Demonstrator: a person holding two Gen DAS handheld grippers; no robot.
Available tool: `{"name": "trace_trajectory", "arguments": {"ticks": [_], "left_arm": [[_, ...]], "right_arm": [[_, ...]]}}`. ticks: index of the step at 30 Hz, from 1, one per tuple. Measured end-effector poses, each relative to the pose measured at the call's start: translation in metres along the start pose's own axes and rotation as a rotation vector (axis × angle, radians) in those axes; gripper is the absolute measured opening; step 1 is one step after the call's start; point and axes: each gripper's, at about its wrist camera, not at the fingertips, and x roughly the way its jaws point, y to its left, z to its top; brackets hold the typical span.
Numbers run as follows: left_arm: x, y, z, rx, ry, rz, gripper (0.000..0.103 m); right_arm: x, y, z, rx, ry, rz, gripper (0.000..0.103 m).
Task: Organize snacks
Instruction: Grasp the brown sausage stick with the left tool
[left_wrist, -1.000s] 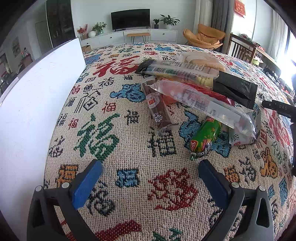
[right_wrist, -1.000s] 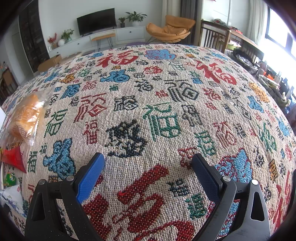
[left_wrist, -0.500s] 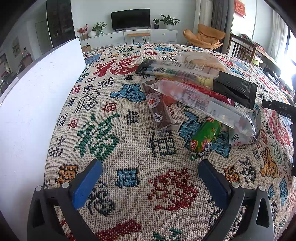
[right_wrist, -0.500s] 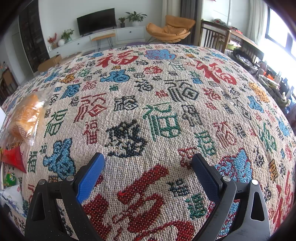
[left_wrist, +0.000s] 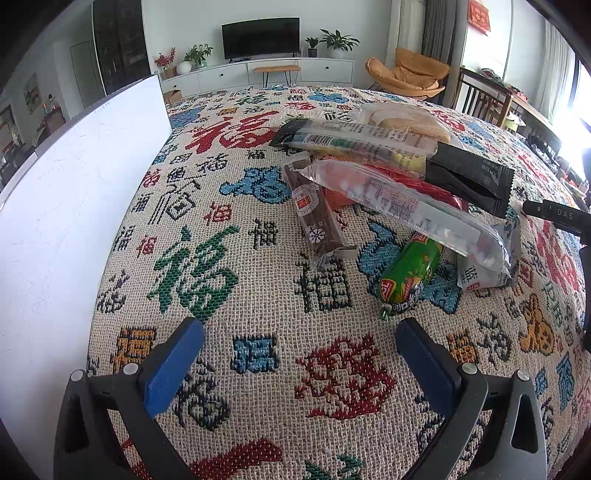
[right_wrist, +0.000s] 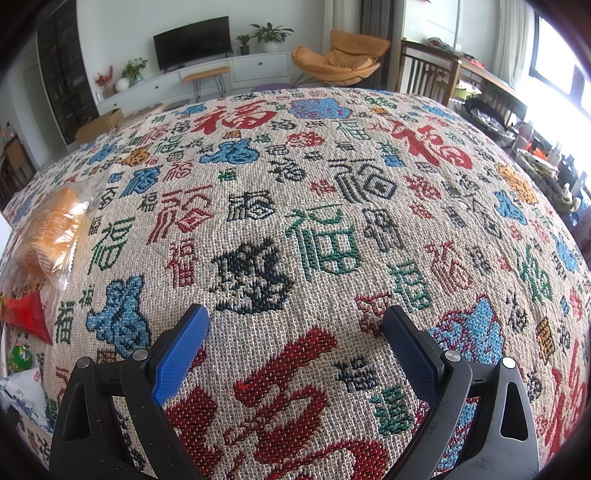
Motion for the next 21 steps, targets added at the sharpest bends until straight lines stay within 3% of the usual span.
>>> {"name": "trace_trajectory", "arguments": {"ticks": [15,19,21], "left_arm": [[-0.002,0.002,0.0,-0.011,-0.002,-0.006,0.103],[-0.021,0.031,0.01,-0.172,-0.096,-0.113,0.103],[-0.022,0.04,0.028,-0.233,-0.109,-0.121,0.103]], "right_arm": [[0.001,0.0,0.001,-0.001,0.001,-0.001,0.097],[0.001,0.0,0.0,-0.001,0.0,-0.002,0.098],[0.001,0.0,0.0,-0.003,0.001,-0.004,0.098]]}}
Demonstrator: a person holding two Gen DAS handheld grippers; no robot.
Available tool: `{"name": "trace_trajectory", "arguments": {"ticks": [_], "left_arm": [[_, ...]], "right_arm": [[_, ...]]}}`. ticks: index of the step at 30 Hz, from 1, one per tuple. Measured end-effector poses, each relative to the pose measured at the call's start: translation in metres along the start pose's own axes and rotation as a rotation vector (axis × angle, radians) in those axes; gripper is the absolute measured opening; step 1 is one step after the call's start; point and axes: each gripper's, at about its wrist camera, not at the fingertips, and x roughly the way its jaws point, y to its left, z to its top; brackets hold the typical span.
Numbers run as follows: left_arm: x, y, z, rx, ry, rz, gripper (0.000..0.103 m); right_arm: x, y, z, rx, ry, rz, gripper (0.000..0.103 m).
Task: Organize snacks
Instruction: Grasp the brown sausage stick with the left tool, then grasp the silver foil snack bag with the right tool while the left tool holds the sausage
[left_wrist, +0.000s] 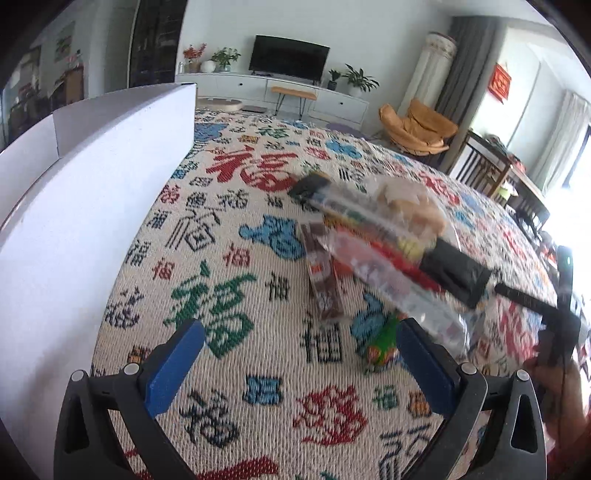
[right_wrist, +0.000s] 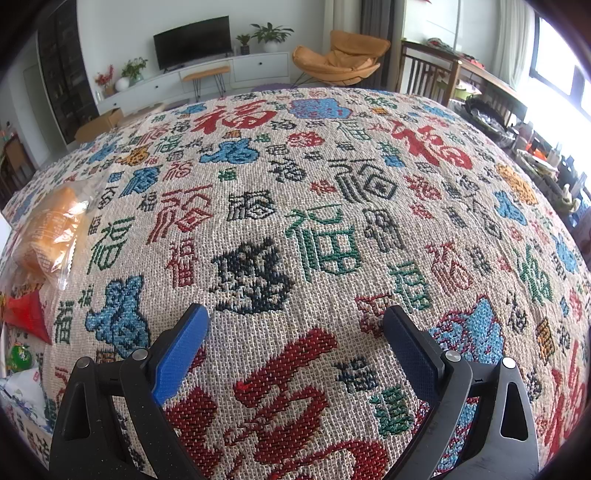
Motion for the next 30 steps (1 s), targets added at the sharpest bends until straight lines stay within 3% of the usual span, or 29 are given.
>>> {"name": "trace_trajectory", "arguments": {"ticks": [2,4,5,7,9,10,14,17,18,19,21,22,25,28,30], "left_arm": [[0.018,-0.004,0.021,0.015,0.068,0.007,0.103],[0.045,-0.014,0.034,0.093,0.156,0.034,0.1],[0.055,-0.019,0.037,0.136,0.176,0.063,0.094],[0.068,-0.027,0.04,0.207,0.197,0.104,0.074],[0.07,-0.03,0.038,0.246,0.181,0.134,0.027],[0.067,-0.028,0.036,0.246,0.181,0.12,0.018],[0.035,-0.004,0.008,0.14,0.21,0.044,0.017],[0.002,0.003,-0.024,0.129,0.237,0.027,0.018],[-0.006,0.003,-0.033,0.138,0.241,0.028,0.023],[-0.012,0.002,-0.041,0.151,0.242,0.032,0.029],[-0.018,-0.002,-0.048,0.183,0.228,0.043,0.073],[-0.018,-0.005,-0.05,0.208,0.21,0.065,0.08],[-0.012,-0.016,-0.052,0.275,0.196,0.137,0.081],[-0.007,-0.017,-0.053,0.266,0.2,0.133,0.081],[-0.011,-0.011,-0.054,0.228,0.195,0.119,0.071]], "right_arm": [[0.0,0.0,0.0,-0.001,0.0,-0.001,0.098],[0.0,0.0,0.0,-0.002,0.0,-0.002,0.098],[0.0,0.0,0.0,-0.001,0.0,-0.002,0.098],[0.0,0.0,0.0,-0.001,0.0,-0.002,0.098],[0.0,0.0,0.0,-0.001,0.0,-0.002,0.098],[0.0,0.0,0.0,-0.001,0.0,-0.002,0.098],[0.0,0.0,0.0,-0.001,0.0,-0.002,0.098],[0.0,0.0,0.0,-0.002,0.0,-0.003,0.098],[0.0,0.0,0.0,-0.002,0.0,-0.003,0.098],[0.001,0.0,0.0,-0.002,0.0,-0.004,0.098],[0.001,0.001,0.001,-0.003,0.0,-0.006,0.098],[0.001,0.001,0.001,-0.003,0.001,-0.006,0.098],[0.003,0.001,0.003,0.005,0.003,0.0,0.098],[0.002,-0.001,0.004,0.011,0.001,0.007,0.098],[0.003,0.0,0.006,-0.013,0.026,0.016,0.097]]}}
